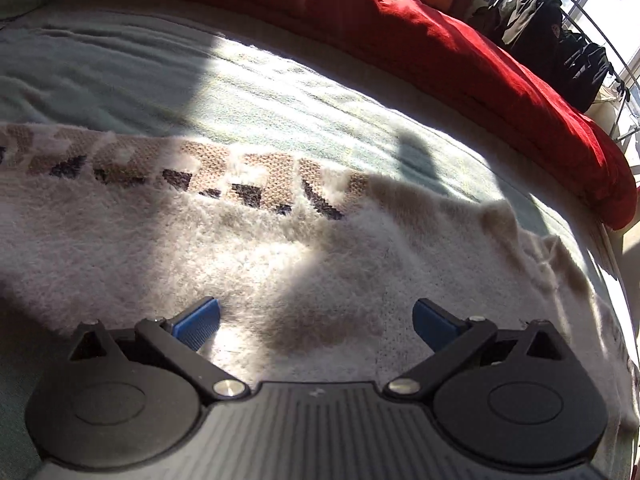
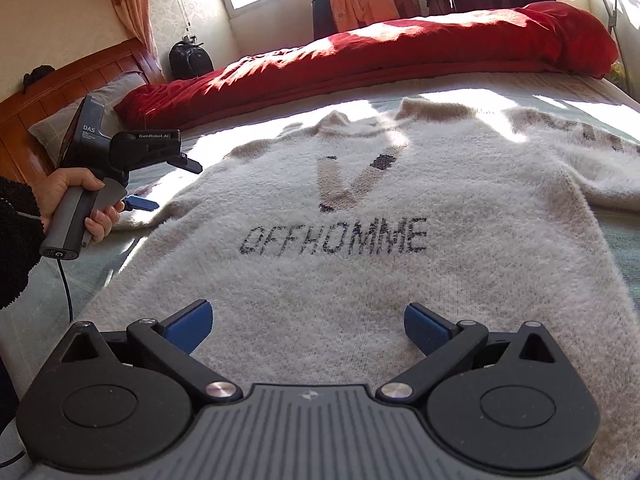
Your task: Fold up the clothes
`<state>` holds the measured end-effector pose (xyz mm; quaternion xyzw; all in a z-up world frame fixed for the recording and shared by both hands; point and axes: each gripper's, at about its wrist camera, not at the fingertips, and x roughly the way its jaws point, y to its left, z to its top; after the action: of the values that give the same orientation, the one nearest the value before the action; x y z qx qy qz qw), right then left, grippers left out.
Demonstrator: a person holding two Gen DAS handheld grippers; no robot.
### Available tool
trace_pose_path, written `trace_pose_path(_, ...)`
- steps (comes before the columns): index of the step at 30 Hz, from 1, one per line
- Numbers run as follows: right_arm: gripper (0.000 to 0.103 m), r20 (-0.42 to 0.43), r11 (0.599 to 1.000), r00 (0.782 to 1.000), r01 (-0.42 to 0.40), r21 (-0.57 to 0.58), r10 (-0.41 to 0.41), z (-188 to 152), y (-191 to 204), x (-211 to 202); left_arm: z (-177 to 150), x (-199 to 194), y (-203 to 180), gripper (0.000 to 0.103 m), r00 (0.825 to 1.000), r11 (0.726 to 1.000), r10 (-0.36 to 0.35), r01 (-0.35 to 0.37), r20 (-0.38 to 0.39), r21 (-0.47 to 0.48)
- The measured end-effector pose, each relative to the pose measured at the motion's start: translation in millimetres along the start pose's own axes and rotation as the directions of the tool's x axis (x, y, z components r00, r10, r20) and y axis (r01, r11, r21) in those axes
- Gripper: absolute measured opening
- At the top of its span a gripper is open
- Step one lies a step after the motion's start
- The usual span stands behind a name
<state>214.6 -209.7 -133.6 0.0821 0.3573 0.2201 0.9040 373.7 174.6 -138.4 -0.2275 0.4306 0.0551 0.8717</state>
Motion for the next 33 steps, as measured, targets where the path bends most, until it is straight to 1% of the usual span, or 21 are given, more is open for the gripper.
trace_pose_path(1, 0.103, 0.000, 1.000, 1.000, -0.003, 0.003, 0.003, -0.1, -0.9, -0.2, -0.1, -4.1, 9.2, 0.102, 1.000, 1.000, -0.010, 0.011, 0.014, -0.007)
trace_pose_path(4, 0.103, -0.002, 1.000, 1.000, -0.006, 0.009, 0.006, -0.7, -2.8, 0.1, 6.9, -17.7, 35.0, 0.102, 0.999, 0.997, 0.003, 0.000, 0.034, -0.080)
trace_pose_path(7, 0.103, 0.002, 1.000, 1.000, -0.004, 0.013, 0.003, -1.5, -2.8, 1.2, 21.4, -28.5, 47.9, 0.102, 0.998, 0.989, 0.027, -0.017, 0.062, -0.148)
trace_pose_path(10, 0.103, 0.008, 1.000, 1.000, -0.001, 0.013, 0.001, -2.1, -2.2, 2.3, 36.7, -26.3, 51.2, 0.102, 0.997, 0.988, 0.003, 0.009, 0.080, -0.151)
trace_pose_path(12, 0.103, 0.010, 1.000, 1.000, 0.001, 0.013, -0.002, -2.5, -2.2, 4.1, 42.2, -16.4, 55.8, 0.102, 0.998, 0.985, -0.030, 0.040, 0.057, -0.170)
trace_pose_path(14, 0.103, 0.010, 1.000, 1.000, 0.006, 0.010, -0.006, -2.9, -2.0, 5.9, 36.9, -8.7, 64.4, 0.102, 0.998, 0.975, -0.038, 0.048, 0.048, -0.219)
trace_pose_path(17, 0.103, 0.007, 1.000, 1.000, 0.011, 0.001, -0.011, -3.5, -1.9, 7.8, 28.3, -11.1, 78.8, 0.102, 0.996, 0.973, -0.048, 0.064, 0.077, -0.222)
trace_pose_path(20, 0.103, 0.009, 1.000, 1.000, 0.011, -0.002, -0.011, -4.3, -2.3, 8.0, 23.8, -23.8, 96.4, 0.102, 0.994, 0.972, -0.031, 0.056, 0.108, -0.229)
trace_pose_path(25, 0.103, 0.010, 1.000, 1.000, 0.003, 0.011, -0.003, -4.0, -3.9, 7.3, 30.0, -42.5, 122.5, 0.102, 0.991, 0.956, 0.062, -0.024, 0.120, -0.293)
trace_pose_path(26, 0.103, 0.011, 1.000, 1.000, 0.003, 0.012, -0.003, -4.0, -3.9, 7.1, 31.9, -45.1, 121.9, 0.102, 0.991, 0.952, 0.065, -0.026, 0.119, -0.306)
trace_pose_path(28, 0.103, 0.011, 1.000, 1.000, 0.005, 0.012, -0.005, -4.0, -3.5, 7.1, 33.8, -45.7, 110.3, 0.102, 0.994, 0.956, 0.027, 0.004, 0.102, -0.295)
trace_pose_path(30, 0.103, 0.010, 1.000, 1.000, 0.008, 0.008, -0.009, -4.2, -2.9, 7.6, 32.6, -44.2, 90.2, 0.102, 0.996, 0.963, -0.033, 0.053, 0.079, -0.264)
trace_pose_path(33, 0.103, 0.010, 1.000, 1.000, 0.016, -0.003, -0.016, -4.5, -1.3, 8.0, 26.9, -40.6, 43.0, 0.102, 0.988, 0.973, -0.151, 0.155, 0.037, -0.170)
